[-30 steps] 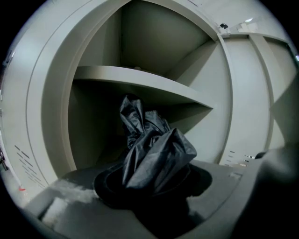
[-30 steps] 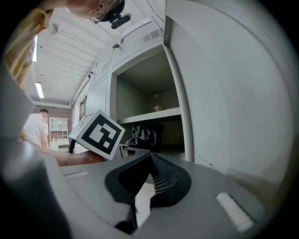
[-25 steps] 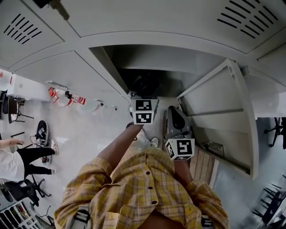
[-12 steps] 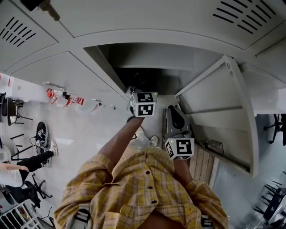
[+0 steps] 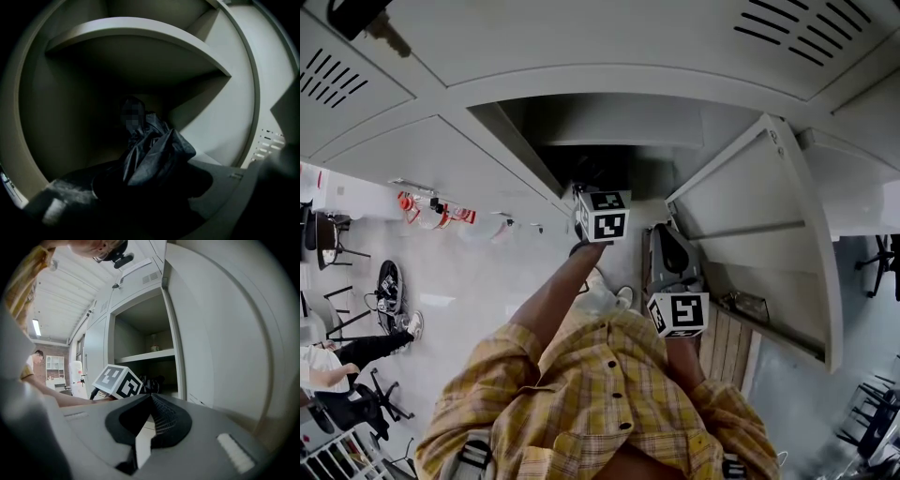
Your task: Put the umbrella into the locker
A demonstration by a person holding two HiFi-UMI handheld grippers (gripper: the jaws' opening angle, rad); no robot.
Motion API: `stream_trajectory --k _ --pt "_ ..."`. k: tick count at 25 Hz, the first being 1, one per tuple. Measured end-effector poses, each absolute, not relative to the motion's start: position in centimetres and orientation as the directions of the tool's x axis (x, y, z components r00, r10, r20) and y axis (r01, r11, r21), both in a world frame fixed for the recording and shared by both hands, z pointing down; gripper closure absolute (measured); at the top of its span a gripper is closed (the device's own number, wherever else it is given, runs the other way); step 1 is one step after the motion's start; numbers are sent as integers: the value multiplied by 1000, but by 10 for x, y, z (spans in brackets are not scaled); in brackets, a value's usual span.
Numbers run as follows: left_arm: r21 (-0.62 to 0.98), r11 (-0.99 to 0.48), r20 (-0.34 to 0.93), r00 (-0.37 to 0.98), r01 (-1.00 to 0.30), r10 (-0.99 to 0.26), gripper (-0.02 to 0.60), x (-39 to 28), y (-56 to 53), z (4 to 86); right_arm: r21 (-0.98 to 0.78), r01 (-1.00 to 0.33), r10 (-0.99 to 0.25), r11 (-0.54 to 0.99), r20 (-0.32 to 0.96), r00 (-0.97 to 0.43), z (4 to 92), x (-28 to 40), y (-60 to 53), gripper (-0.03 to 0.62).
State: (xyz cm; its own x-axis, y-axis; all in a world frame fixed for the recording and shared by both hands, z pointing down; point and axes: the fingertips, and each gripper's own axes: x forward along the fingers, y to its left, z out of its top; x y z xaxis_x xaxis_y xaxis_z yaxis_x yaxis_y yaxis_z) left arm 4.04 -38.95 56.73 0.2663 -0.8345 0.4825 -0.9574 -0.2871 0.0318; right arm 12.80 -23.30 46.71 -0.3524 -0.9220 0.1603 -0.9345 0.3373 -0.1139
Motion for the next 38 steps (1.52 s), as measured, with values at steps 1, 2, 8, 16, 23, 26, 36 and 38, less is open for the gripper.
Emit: stream_trajectory --k 1,2,8,16,23,26,36,38 --pt "30 -285 489 263 -958 -832 321 41 -390 568 -115 -934 -922 337 159 -353 467 128 -233 595" --pt "31 -281 496 259 -959 -829 321 40 -390 569 -116 -934 -922 337 159 -353 467 128 -233 595" --pt "33 -255 515 234 -967 -824 318 39 -393 573 -117 -934 -922 336 162 -352 468 129 -232 595" --pt "61 -234 515 231 -970 -825 284 37 -393 580 -118 -937 -924 328 166 -344 469 135 -228 595" --pt "85 -311 465 314 -947 -828 200 40 -390 554 -145 -929 -917 339 171 -361 471 132 -223 595" --pt "86 -335 452 337 -938 -826 196 41 -385 550 -142 -925 -913 353 166 -373 469 128 -219 595" --pt "91 -336 410 343 -937 -845 196 28 -358 521 -142 -920 -906 366 173 -387 469 118 -205 595" --pt "102 -335 400 347 -937 -848 196 26 -351 516 -140 -921 -907 363 173 -384 468 117 -202 595"
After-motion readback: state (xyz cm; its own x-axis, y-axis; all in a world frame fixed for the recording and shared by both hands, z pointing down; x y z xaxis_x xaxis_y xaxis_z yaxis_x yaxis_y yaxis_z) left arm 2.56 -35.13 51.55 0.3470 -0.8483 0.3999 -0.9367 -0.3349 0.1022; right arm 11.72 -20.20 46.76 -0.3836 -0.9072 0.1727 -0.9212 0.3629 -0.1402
